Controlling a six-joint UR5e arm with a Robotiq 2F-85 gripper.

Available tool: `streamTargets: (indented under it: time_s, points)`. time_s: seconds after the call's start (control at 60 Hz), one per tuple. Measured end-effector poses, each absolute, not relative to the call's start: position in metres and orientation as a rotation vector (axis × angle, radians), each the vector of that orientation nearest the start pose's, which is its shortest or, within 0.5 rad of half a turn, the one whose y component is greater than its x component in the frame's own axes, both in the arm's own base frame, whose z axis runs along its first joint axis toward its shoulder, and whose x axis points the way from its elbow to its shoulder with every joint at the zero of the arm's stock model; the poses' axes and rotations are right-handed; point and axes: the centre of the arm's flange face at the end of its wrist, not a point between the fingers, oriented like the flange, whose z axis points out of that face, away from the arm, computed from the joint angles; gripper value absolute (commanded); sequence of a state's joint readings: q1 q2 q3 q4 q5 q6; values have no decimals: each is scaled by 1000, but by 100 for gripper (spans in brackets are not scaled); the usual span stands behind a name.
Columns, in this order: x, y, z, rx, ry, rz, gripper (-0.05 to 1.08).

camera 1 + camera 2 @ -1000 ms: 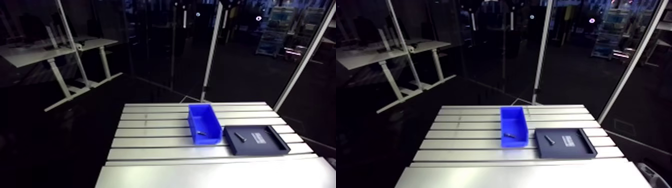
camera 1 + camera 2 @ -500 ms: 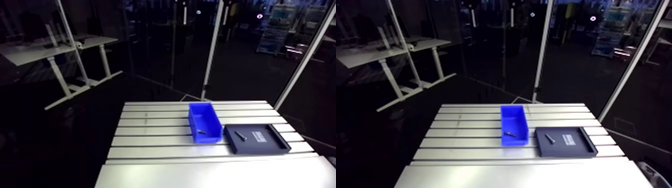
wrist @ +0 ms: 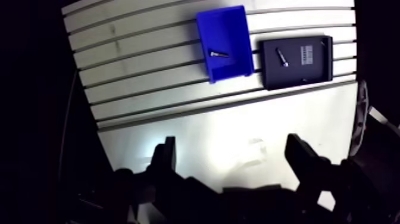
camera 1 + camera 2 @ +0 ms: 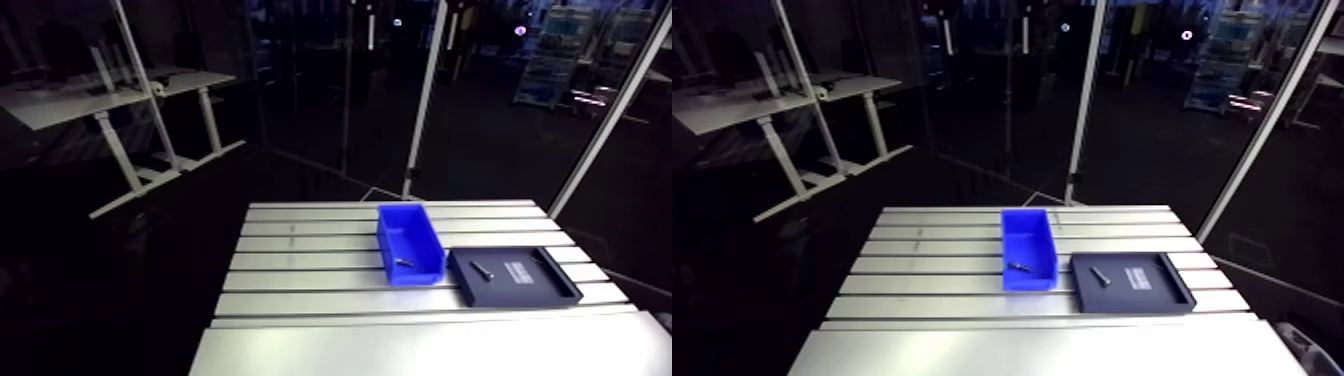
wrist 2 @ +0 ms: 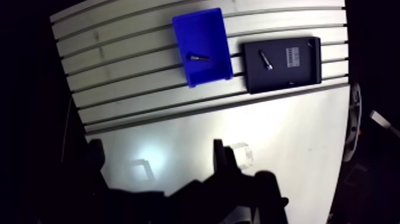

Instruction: Pick up the M10 bolt from the tray and put it into the blue bin.

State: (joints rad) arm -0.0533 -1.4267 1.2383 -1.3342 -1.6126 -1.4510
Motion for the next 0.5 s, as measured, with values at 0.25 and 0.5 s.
streamTargets:
  time_s: [0.25, 0.5]
  points:
    - [-547, -94, 544, 89, 3073, 64, 1]
    - [-545, -79, 525, -115, 3034, 46, 1]
